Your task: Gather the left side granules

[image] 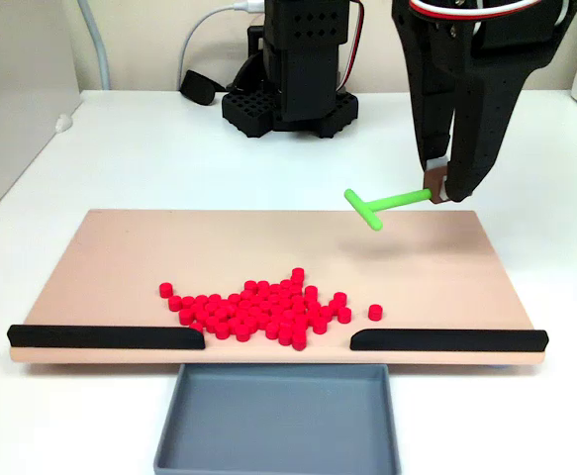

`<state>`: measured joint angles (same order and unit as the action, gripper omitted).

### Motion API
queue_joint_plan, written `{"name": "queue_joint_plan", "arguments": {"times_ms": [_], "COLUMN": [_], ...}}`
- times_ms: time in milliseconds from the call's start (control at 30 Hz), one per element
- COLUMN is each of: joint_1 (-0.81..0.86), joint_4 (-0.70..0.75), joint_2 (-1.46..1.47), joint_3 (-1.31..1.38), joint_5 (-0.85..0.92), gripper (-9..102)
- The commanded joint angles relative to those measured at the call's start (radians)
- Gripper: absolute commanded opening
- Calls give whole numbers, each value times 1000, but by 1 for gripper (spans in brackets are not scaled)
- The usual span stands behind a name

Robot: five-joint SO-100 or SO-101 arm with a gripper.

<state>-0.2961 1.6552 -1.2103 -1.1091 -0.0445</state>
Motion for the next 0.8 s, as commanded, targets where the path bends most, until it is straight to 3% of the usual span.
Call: {"name": "queue_joint_plan", "arguments": {"times_ms": [0,267,767], "joint_1": [-21,-52,-34], "joint_4": [-6,-14,-106], "joint_2": [6,80,201], "joint_3": [71,120,238], "joint_5": [-94,-255,-354], "gripper": [0,0,0]}}
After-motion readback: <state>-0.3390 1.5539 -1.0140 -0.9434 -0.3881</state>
